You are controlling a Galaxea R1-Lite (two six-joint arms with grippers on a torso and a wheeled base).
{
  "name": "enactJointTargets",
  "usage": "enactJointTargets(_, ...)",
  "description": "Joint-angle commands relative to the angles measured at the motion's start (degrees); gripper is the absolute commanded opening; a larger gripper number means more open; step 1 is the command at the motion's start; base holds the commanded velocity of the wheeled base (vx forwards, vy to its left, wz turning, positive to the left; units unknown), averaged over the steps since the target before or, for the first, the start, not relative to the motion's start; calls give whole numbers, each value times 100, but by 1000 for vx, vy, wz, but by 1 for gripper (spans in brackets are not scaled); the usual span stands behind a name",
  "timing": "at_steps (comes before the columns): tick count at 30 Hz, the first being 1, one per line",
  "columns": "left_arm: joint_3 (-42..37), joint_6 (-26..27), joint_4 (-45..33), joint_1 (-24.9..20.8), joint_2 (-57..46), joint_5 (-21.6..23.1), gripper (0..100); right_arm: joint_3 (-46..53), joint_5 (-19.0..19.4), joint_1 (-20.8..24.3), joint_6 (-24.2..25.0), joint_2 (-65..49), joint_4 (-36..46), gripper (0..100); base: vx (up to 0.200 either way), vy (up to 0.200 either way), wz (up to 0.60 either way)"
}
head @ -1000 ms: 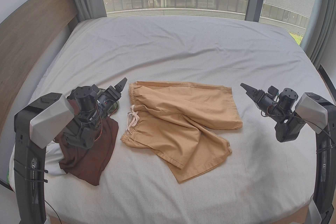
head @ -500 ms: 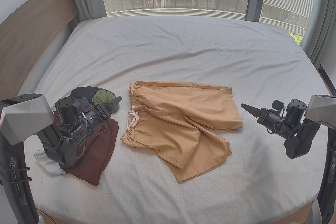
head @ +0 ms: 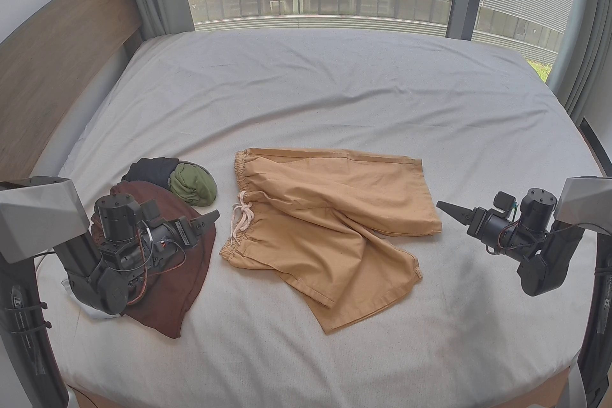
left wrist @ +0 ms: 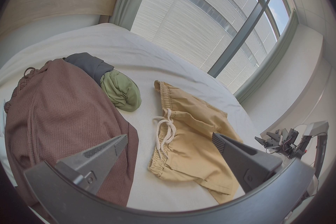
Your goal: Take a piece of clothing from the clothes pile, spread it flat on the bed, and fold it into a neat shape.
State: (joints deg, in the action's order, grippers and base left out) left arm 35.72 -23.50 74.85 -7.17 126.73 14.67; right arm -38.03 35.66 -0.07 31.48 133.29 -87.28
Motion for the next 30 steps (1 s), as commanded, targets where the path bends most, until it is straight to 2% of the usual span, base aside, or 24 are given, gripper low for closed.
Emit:
enactJointTargets(1, -39, 118, 38, -13, 220, -8, 100, 15, 3, -1, -1, 355, 1, 100, 0, 0, 0)
enactJointTargets(7, -47, 118, 56, -57, 361, -8, 100, 165, 11, 25, -19, 575, 10, 100, 0, 0, 0)
enactJointTargets(18, -74, 118, 74, -145, 484, -8, 100, 411, 20, 385, -36, 742, 150, 100, 0, 0, 0)
enactJointTargets(24, -65, 109, 197, -180, 572, -8, 100, 376, 20, 412, -405, 1120, 150, 100, 0, 0, 0)
enactJointTargets(30, -56, 118, 214, -180, 572, -8, 100, 393, 20, 579, -458, 1252, 142, 100, 0, 0, 0)
